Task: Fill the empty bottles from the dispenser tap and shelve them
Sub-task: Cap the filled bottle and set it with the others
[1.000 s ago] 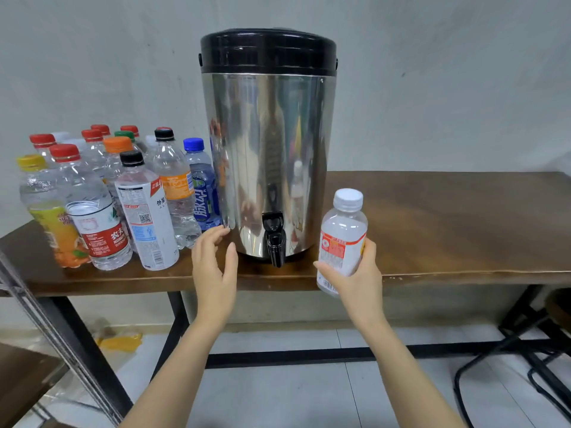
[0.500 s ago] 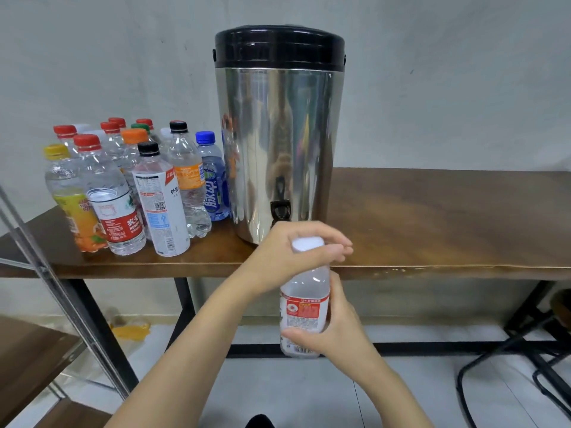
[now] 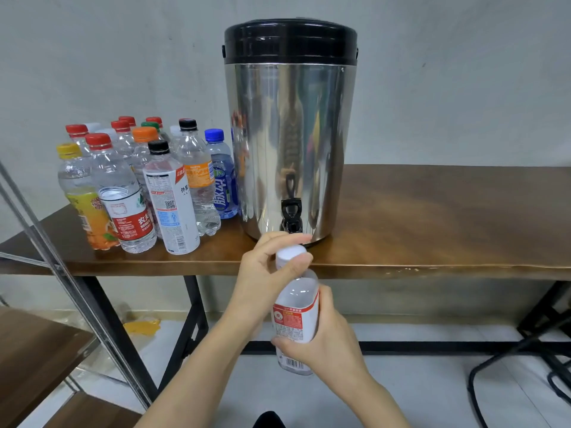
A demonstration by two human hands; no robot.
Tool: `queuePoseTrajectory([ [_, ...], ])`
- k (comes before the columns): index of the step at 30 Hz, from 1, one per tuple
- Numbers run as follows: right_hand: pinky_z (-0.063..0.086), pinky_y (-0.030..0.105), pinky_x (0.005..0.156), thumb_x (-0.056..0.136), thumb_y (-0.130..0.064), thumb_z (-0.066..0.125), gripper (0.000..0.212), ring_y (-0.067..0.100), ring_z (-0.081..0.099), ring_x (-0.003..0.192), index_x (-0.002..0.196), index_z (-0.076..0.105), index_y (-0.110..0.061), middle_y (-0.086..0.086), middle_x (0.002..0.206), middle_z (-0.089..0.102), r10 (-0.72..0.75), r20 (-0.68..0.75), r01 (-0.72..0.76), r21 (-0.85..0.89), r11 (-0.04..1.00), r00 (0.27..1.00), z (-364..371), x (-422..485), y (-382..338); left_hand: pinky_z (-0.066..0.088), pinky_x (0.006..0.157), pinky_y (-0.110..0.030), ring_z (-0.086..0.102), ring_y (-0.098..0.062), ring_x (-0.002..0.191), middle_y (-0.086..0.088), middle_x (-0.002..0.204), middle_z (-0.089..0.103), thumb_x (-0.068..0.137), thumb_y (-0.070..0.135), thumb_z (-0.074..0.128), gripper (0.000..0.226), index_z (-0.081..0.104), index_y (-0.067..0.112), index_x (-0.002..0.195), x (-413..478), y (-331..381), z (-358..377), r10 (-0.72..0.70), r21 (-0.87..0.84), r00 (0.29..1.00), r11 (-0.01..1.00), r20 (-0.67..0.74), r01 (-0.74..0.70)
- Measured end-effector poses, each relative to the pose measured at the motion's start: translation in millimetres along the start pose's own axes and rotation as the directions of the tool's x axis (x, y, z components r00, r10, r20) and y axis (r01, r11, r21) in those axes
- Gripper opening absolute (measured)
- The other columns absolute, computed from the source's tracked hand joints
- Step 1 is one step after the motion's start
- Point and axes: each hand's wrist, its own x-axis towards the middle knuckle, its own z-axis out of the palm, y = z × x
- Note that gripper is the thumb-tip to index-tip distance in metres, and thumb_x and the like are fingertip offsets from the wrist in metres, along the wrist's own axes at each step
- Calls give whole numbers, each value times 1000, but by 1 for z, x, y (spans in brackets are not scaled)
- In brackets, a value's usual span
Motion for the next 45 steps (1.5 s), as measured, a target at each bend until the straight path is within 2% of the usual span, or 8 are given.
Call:
queuePoseTrajectory([
  [6, 49, 13, 80, 67, -62, 77, 72, -3, 60, 96, 117, 28, -47, -25, 106, 58, 47, 68, -52, 77, 996, 997, 5, -3, 2, 49, 99, -24, 61, -8, 120, 8, 125, 68, 99, 36, 53, 31, 66, 24, 125, -5, -4, -20, -70, -59, 979, 995, 192, 83],
  [12, 44, 10, 64, 74, -62, 70, 55, -3, 60, 90, 110, 33, -42, -21, 99, 61, 64, 41, -68, 107, 992, 997, 17, -4, -2, 50, 77, -13, 63, -2, 101, 11, 108, 66, 77, 41, 66, 27, 77, 31, 100, -9, -17, -15, -51, 38, 996, 998, -70, 54],
  [16, 48, 12, 69, 74, -57, 75, 60, -1, 61, 91, 115, 32, -45, -20, 102, 60, 109, 41, -114, 134, 984, 993, 19, 2, 1, 48, 98, -20, 59, -5, 120, 12, 127, 67, 97, 37, 55, 31, 66, 27, 124, -8, -22, -29, -134, -6, 979, 991, 156, 136],
  [23, 43, 10, 65, 72, -62, 73, 64, 1, 60, 89, 115, 29, -46, -19, 101, 61, 148, 22, -148, 19, 989, 989, 24, 7, 12, 52, 79, -15, 69, -3, 94, 7, 99, 76, 83, 8, 75, 22, 74, 17, 103, 15, -32, -31, -67, -90, 924, 995, -377, 36],
  [26, 45, 10, 65, 74, -60, 73, 65, 2, 60, 92, 118, 29, -43, -19, 105, 60, 182, 15, -182, 22, 983, 983, 21, 9, 22, 51, 92, -25, 65, -9, 104, 12, 108, 71, 87, 21, 74, 23, 70, 22, 110, 47, -62, -59, 38, 234, 878, 968, -477, 86],
  [34, 46, 15, 68, 75, -57, 74, 62, 6, 61, 94, 116, 32, -39, -18, 107, 61, 228, -58, -227, 14, 974, 972, 18, 18, 38, 32, 109, -42, 50, -25, 126, -4, 132, 62, 94, 40, 63, 44, 59, 18, 132, 84, -125, -93, 110, 828, 942, 517, -315, 217],
  [40, 52, 27, 71, 74, -56, 75, 58, 12, 63, 91, 109, 32, -37, -15, 101, 63, 264, -113, -266, 3, 964, 958, 21, 29, 46, 41, 106, -32, 52, -15, 121, 1, 127, 60, 95, 20, 64, 28, 63, 16, 123, 73, -81, -67, 425, 637, 856, 754, -293, -157],
  [45, 52, 28, 69, 73, -54, 76, 57, 13, 63, 89, 109, 37, -34, -12, 101, 65, 235, -109, -232, 39, 972, 966, 23, 43, 38, 43, 98, -14, 60, -2, 112, 5, 121, 67, 93, 23, 66, 40, 59, 17, 133, 72, -10, -26, 408, 505, 912, 779, 42, -372],
])
